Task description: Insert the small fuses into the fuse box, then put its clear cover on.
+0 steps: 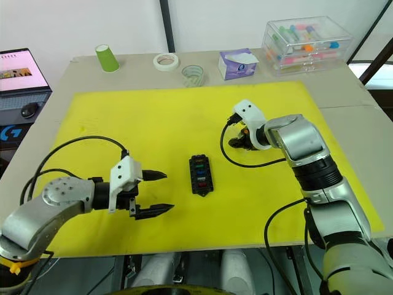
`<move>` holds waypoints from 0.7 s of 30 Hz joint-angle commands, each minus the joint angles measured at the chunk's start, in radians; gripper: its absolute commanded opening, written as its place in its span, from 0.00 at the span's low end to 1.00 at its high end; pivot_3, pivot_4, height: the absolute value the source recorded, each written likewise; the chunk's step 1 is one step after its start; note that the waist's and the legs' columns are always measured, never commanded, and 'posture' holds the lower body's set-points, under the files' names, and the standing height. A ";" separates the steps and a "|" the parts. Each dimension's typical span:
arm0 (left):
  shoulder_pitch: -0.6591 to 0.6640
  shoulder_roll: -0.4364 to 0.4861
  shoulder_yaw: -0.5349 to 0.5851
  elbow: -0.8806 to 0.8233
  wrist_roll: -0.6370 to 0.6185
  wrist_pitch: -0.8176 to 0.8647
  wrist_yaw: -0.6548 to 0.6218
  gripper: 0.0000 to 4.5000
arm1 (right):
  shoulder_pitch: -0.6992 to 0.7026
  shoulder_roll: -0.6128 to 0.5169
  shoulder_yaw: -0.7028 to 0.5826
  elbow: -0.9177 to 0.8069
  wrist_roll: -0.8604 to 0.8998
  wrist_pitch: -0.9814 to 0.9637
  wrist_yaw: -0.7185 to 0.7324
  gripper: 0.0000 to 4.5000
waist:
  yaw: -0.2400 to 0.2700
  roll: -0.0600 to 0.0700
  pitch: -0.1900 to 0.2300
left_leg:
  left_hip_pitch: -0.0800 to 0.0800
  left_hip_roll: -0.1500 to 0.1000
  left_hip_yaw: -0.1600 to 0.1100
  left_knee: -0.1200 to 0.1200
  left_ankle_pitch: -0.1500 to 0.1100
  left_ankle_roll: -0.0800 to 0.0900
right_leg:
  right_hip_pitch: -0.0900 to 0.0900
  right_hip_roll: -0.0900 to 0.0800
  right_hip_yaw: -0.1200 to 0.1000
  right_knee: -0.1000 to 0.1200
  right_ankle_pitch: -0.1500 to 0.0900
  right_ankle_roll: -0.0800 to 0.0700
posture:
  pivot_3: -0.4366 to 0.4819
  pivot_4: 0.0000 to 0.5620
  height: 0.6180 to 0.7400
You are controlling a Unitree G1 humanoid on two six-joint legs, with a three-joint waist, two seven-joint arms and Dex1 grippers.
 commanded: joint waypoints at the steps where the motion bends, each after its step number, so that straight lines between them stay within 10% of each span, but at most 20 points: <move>1: 0.010 -0.061 -0.053 -0.063 0.004 0.047 0.107 1.00 | -0.068 -0.007 -0.034 -0.058 0.023 0.012 0.004 0.42 | 0.002 0.000 0.000 | 0.000 0.000 0.000 0.000 0.000 0.000 | 0.000 0.000 0.000 0.000 0.000 0.000 | 0.48 0.27 1.00; 21: 0.055 -0.470 -0.310 -0.057 0.185 0.214 0.652 1.00 | -0.177 -0.013 -0.047 -0.128 0.117 0.073 0.003 0.42 | 0.006 -0.001 -0.001 | 0.000 -0.001 0.000 0.001 0.000 0.000 | 0.001 0.000 0.000 0.000 0.000 0.000 | 0.48 0.27 1.00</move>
